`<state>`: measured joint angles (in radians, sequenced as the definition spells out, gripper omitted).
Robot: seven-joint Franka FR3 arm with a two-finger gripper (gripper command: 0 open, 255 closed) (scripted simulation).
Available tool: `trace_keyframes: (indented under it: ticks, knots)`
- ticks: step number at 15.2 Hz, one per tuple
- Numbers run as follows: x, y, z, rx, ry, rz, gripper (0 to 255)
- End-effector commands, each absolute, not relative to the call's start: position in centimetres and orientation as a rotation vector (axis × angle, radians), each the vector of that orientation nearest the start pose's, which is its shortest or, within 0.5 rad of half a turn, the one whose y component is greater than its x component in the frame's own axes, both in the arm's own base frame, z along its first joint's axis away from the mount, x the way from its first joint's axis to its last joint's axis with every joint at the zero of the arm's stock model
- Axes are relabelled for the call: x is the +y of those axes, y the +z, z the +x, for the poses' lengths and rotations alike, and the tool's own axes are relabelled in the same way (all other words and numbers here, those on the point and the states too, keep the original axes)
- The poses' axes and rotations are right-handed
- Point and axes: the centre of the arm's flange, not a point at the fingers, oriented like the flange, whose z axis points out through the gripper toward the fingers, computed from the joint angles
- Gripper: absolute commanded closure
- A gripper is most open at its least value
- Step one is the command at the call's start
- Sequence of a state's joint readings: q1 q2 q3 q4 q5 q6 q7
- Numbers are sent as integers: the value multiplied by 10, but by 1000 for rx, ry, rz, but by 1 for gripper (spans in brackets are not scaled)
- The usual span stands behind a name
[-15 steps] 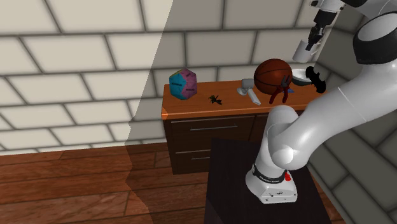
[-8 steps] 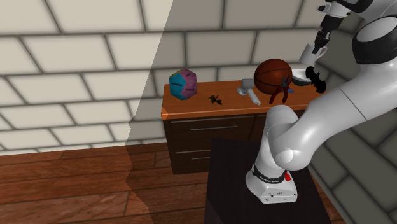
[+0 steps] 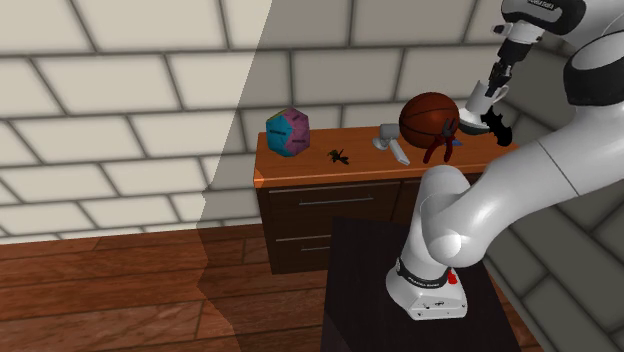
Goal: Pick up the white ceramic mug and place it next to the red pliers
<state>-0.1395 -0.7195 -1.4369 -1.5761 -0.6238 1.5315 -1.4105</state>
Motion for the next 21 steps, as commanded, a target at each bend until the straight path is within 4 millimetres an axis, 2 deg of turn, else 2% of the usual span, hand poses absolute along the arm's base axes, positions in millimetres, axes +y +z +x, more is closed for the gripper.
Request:
trace_keyframes:
  ticks: [1, 21]
  knots:
    - [-522, 559, -270, 301, -149, -3163, 255]
    - [-522, 454, -270, 301, -149, -3163, 255]
